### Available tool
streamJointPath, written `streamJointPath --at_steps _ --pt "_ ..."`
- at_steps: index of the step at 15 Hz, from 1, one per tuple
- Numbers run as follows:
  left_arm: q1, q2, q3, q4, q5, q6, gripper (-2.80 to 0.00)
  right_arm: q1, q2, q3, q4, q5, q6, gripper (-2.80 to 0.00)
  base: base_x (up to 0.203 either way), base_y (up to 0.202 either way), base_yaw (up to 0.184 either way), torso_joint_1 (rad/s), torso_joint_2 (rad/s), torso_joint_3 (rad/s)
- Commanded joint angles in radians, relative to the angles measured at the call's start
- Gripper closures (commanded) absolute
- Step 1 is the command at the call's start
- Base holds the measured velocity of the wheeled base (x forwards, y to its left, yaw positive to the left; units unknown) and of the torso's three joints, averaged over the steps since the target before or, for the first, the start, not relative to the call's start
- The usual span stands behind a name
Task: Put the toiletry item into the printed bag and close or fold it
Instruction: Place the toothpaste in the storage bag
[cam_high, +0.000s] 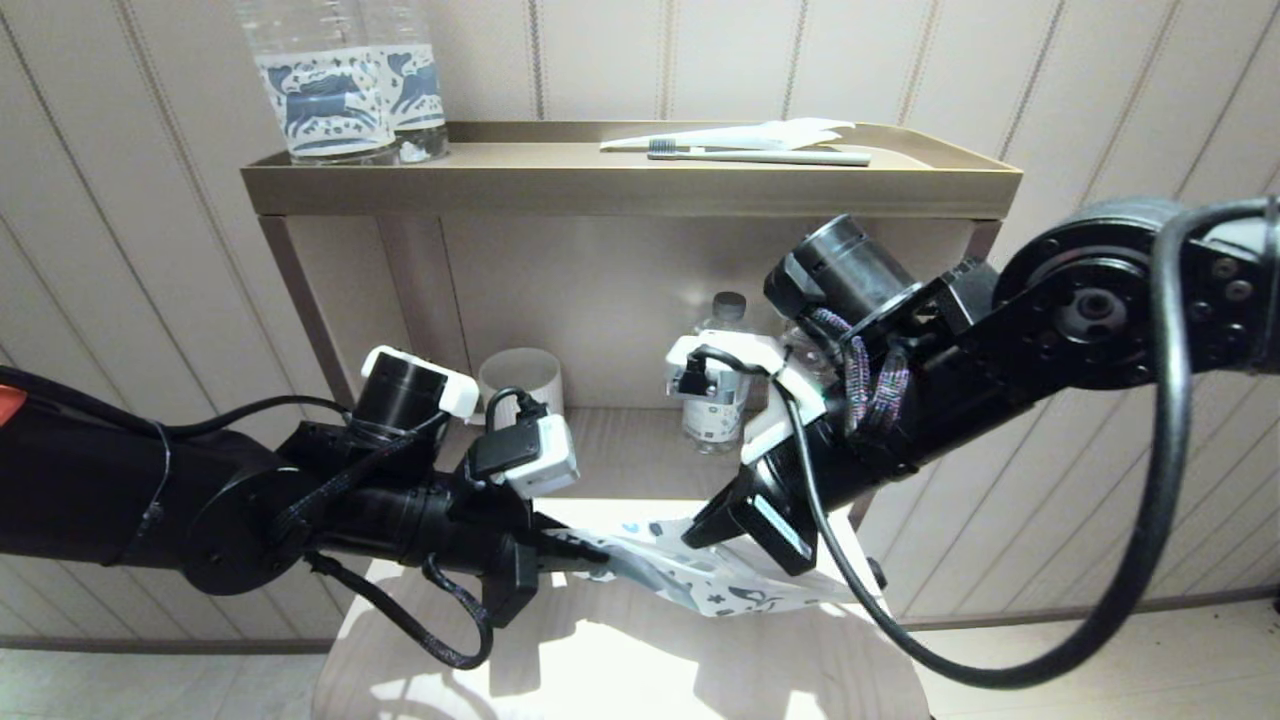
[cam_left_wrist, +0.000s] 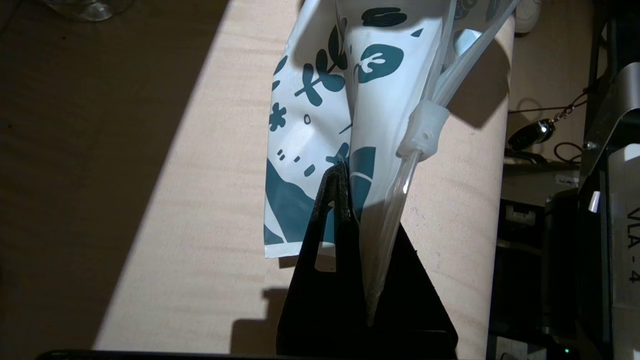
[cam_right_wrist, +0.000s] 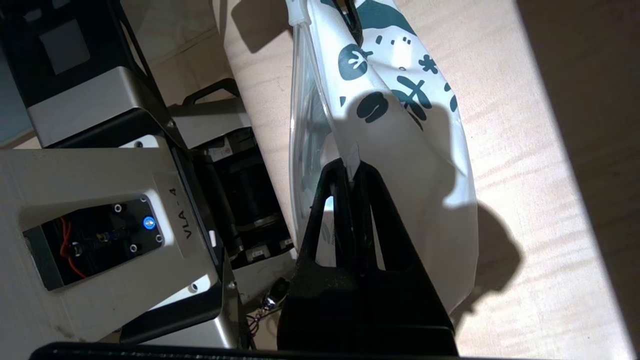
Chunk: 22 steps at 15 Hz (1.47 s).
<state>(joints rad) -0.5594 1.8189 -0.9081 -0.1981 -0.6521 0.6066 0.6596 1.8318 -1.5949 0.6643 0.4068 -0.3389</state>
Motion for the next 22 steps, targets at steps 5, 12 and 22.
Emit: streamJointPath --at_steps 5,12,22 --pt "0.001 0.007 -0.011 -0.001 -0.004 -0.002 0.0 0.003 -0.039 0.035 -0.005 0.001 -0.002 0.0 0.0 0.0 0.0 0.0 0.0 0.0" --pt "0.004 0.008 -0.028 0.0 -0.007 -0.013 0.0 0.012 -0.059 0.047 -0.02 0.0 -0.012 0.0 0.0 0.0 0.0 0.0 0.0 0.0" --pt "0.005 -0.001 -0.052 -0.001 -0.007 -0.071 0.0 0.026 -0.055 0.061 -0.061 0.001 -0.025 0.0 0.0 0.0 0.0 0.0 0.0 0.0"
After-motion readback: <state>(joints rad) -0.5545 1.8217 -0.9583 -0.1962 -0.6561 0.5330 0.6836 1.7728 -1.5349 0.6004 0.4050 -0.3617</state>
